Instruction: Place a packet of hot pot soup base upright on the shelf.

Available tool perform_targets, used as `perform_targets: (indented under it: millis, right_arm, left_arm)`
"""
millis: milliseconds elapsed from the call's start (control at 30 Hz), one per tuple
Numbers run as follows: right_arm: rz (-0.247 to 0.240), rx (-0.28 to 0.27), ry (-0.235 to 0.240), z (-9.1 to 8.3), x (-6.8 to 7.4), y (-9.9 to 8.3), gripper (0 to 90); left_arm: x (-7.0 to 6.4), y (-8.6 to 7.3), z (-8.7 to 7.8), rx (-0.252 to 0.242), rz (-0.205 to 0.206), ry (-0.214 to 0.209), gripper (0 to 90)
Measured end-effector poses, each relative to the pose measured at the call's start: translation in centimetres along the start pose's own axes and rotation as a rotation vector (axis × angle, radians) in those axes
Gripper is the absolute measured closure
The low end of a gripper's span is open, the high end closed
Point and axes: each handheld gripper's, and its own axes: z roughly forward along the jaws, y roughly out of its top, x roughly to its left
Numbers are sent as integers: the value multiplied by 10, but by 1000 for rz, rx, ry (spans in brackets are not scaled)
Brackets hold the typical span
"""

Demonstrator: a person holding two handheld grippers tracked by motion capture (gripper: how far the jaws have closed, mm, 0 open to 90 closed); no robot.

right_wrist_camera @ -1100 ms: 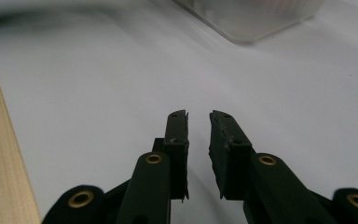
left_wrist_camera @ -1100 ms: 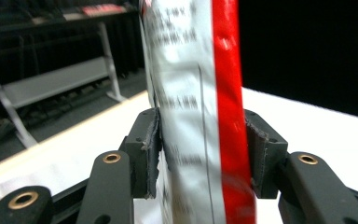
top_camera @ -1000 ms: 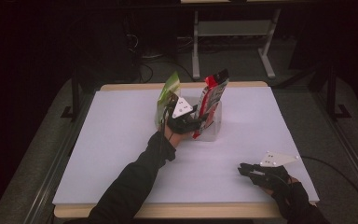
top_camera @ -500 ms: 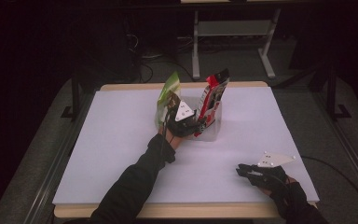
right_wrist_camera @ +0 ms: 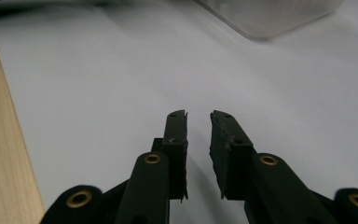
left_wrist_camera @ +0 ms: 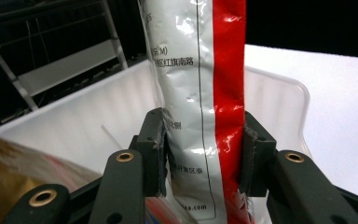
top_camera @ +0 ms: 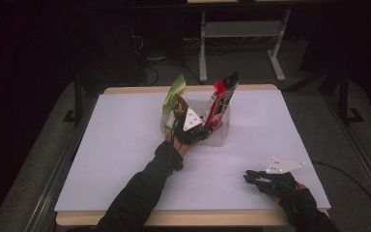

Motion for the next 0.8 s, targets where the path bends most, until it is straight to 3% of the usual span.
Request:
perform_targets:
  millis: [133,333,567,633,733,800]
  right_arm:
    - [10,6,-6,-1,-1,-2,735]
    - [15,4,-10,-2,-2,-2,735]
    - [9,6,-6,-1,1,0,735]
    - [6,8,-6,0,1,-1,735]
    - [7,7,-6,-1,1,-1,735]
    - [9,-6,-11,-4,0,-1,736]
  left_arm:
    - [0,3,-8,11,2,-17,554]
    - [2,0,-22,4,6,-41,579]
    - [-2,-4,-17,0,27,-34,621]
    - [-2,-10,-13,62,26,-31,623]
    - [0,-18,-16,21,3,-45,618]
    - [-2,-17,-16,24,15,-43,611]
